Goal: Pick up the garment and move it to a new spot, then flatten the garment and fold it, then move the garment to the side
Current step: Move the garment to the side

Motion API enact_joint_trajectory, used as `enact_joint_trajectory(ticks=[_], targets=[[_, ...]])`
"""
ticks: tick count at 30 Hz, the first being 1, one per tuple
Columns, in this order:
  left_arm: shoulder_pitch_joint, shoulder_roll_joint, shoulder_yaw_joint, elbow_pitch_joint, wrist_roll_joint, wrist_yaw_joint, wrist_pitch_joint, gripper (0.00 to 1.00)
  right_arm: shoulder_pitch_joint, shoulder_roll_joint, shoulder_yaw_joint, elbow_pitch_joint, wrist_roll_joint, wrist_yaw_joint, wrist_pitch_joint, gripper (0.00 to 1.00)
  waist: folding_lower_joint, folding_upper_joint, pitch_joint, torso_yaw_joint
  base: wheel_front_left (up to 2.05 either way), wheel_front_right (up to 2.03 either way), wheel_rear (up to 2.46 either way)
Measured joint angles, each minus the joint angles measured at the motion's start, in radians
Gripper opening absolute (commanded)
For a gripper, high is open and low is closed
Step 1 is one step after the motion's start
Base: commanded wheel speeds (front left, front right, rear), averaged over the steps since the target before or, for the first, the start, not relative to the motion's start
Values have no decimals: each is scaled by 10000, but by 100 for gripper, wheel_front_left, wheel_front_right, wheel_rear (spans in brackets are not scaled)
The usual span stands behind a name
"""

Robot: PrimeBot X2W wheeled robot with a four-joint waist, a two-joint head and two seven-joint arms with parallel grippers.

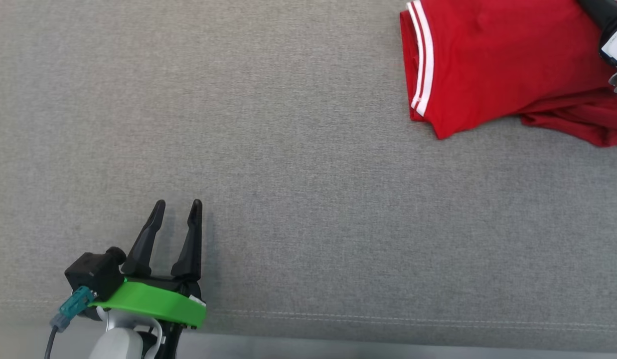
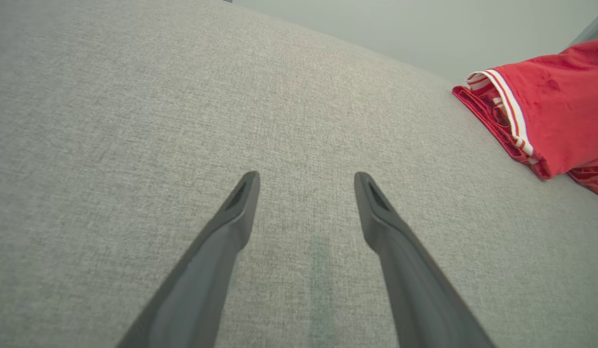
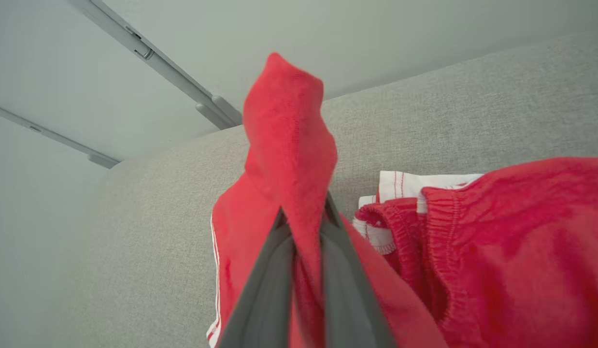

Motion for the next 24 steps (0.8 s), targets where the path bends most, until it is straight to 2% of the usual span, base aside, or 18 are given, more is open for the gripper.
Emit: enact_joint_trajectory(ticks=[8,15,24], targets=[[-213,-10,-203,102,29,0,0,100,1,-75,-257,173,73,33,-364,0,0,0,50,-370,0,0,0],[-235,-19,-301,272,27,0,0,100,3,-150,-290,222,73,194,-541,0,0,0,-123,-410,0,0,0],[-237,-98,-360,295,13,0,0,100,1,-190,-337,196,121,221,-614,0,-1,0,-244,-378,0,0,0]])
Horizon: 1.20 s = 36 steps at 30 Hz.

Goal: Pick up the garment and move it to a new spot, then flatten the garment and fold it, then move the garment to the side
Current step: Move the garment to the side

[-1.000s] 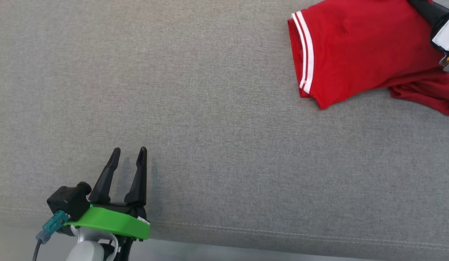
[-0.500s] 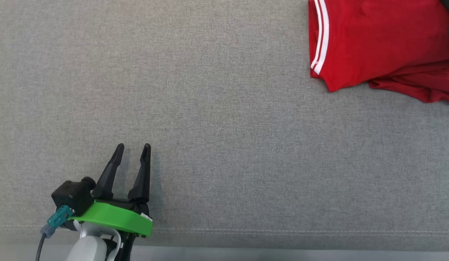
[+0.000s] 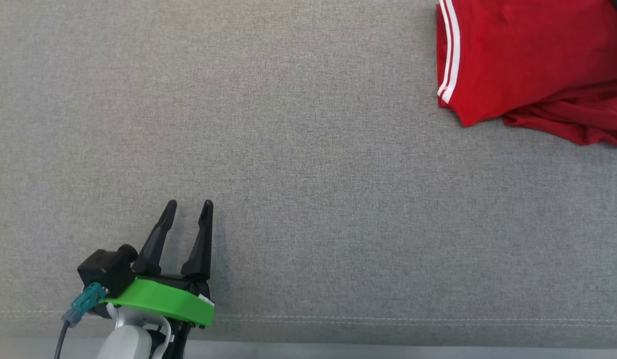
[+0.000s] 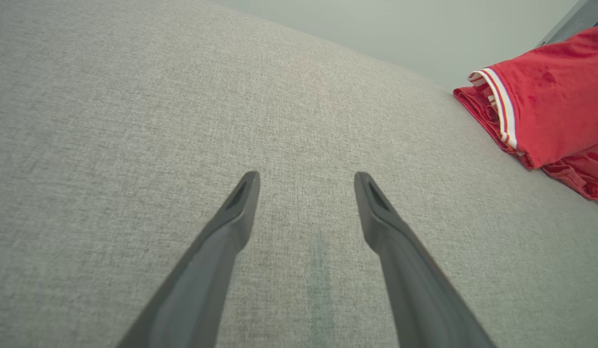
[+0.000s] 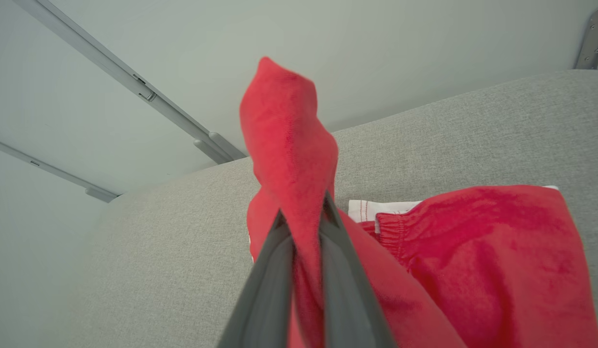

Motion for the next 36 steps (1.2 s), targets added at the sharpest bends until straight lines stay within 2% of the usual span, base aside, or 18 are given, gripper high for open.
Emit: enact_joint_trajectory(ticks=[11,19,27,36], targets=[[2,12,165,17,0,-2,0,100,14,35,-268,236,176,12,-261,0,0,0,-27,-268,0,0,0],[2,100,48,-31,0,-2,0,100,183,35,-619,384,460,-132,-364,0,0,0,39,-467,0,0,0],[1,295,58,-311,19,-2,90,100,189,67,-918,380,596,-236,-807,0,0,0,493,-508,0,0,0],[-1,545,286,-598,31,10,92,100,187,462,-1032,491,612,-401,-1335,0,0,0,1168,-615,0,0,0]])
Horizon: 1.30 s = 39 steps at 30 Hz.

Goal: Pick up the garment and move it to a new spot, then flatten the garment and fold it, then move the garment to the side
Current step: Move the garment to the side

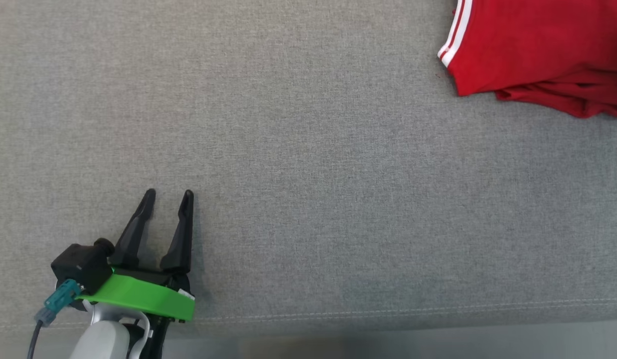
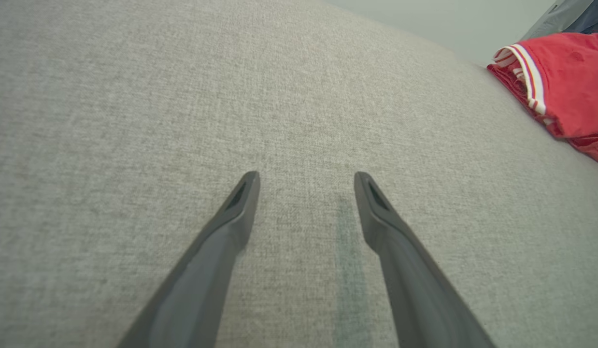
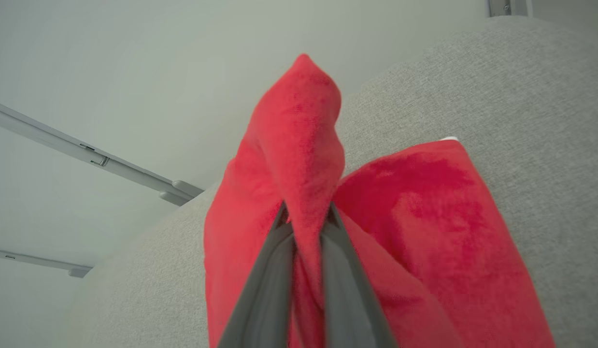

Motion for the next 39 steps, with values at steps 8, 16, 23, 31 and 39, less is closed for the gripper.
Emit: enact_joint_trajectory(ticks=[8,16,23,31,39], targets=[[-29,245,209,-199,75,8,-10,100,-3,167,-284,433,33,0,-604,0,0,0,321,-385,0,0,0],[-141,280,198,-393,75,13,-2,100,-10,92,-405,713,-113,-56,-1264,100,0,0,470,-612,0,0,0],[-164,322,203,-464,102,15,0,100,-26,132,-320,1018,-573,-100,-1879,100,0,0,585,-670,0,0,0],[-203,311,205,-579,102,17,59,100,5,263,-132,1486,-734,-100,-2226,100,0,0,607,-612,0,0,0],[-331,215,163,-435,98,48,84,100,439,328,-40,2155,-999,-207,-2577,100,0,0,494,-495,0,0,0]])
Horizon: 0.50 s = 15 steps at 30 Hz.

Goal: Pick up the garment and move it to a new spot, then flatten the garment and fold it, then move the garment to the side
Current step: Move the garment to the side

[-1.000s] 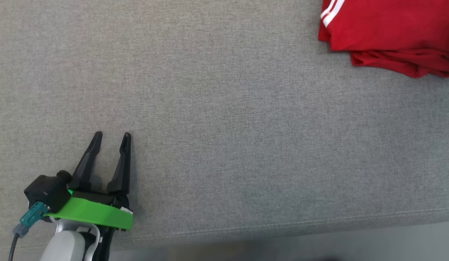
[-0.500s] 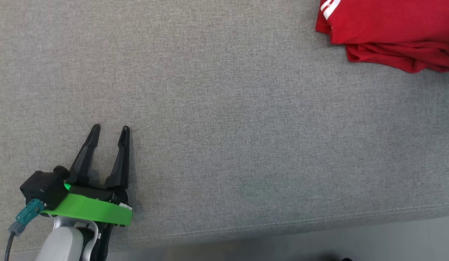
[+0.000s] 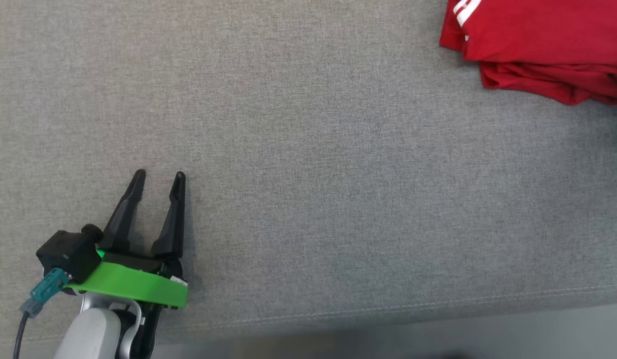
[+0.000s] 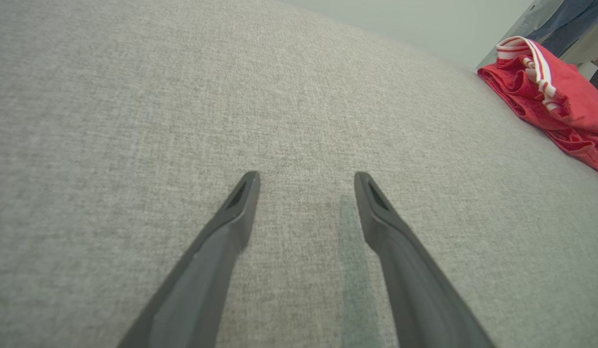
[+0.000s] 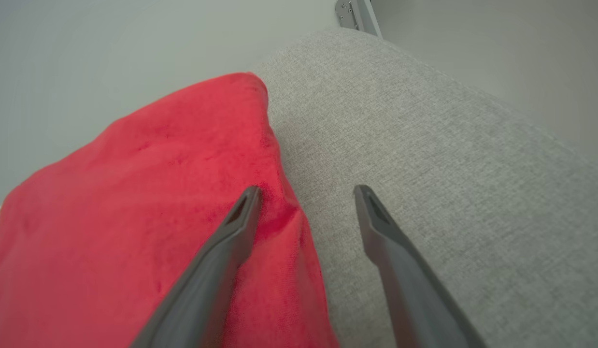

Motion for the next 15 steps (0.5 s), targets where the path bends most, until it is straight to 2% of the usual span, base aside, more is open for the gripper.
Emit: enact_joint_trajectory(ticks=[4,9,13,15], targets=[[-7,-159,23,165,-44,0,0,100,10,-79,-6,-2,-142,88,-418,100,0,0,-197,50,0,0,0],[-7,-393,100,543,-148,0,-6,100,12,-374,46,-384,-564,504,-1260,100,0,0,-595,103,0,0,0],[-7,-539,242,861,-169,146,-27,100,534,-1120,732,-997,-1954,667,-2002,100,0,0,-1160,193,0,0,0],[-6,-591,376,991,-169,219,-50,100,848,-1225,848,-1137,-2171,667,-2069,100,0,0,-1411,243,0,0,0]])
